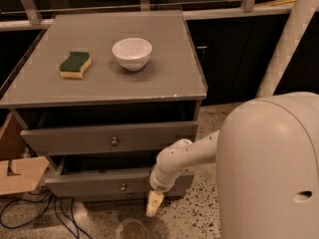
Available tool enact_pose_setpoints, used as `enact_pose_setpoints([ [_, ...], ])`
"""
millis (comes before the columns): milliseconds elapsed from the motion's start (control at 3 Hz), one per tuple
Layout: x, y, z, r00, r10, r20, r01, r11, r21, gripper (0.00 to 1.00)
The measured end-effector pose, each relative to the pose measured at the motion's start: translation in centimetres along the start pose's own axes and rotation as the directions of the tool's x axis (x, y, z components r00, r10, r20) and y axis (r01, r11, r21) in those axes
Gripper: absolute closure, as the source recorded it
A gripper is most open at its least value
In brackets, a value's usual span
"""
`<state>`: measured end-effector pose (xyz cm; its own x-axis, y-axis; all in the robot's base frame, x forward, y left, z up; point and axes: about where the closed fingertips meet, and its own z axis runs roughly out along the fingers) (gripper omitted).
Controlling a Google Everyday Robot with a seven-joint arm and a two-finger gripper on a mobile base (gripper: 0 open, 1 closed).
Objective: Open middle drawer
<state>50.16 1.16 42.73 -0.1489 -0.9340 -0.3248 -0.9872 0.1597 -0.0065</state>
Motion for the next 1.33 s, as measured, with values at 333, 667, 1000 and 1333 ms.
enact_pose_setpoints([
  [333,-2.1,-2.5,-0.3,0.999,-0.026,-0.030,0.028,0.9973,0.068,0.00],
  [667,-2.1,-2.5,-0.3,0.999,-0.026,-0.030,0.028,0.9973,0.068,0.00],
  [1000,-1.9,-2.0,0.9,0.998,-0.043,-0.047,0.045,0.9982,0.040,0.00],
  [1333,-0.9,-1.6,-0.3,0.999,-0.028,0.037,0.024,0.9960,0.087,0.00],
])
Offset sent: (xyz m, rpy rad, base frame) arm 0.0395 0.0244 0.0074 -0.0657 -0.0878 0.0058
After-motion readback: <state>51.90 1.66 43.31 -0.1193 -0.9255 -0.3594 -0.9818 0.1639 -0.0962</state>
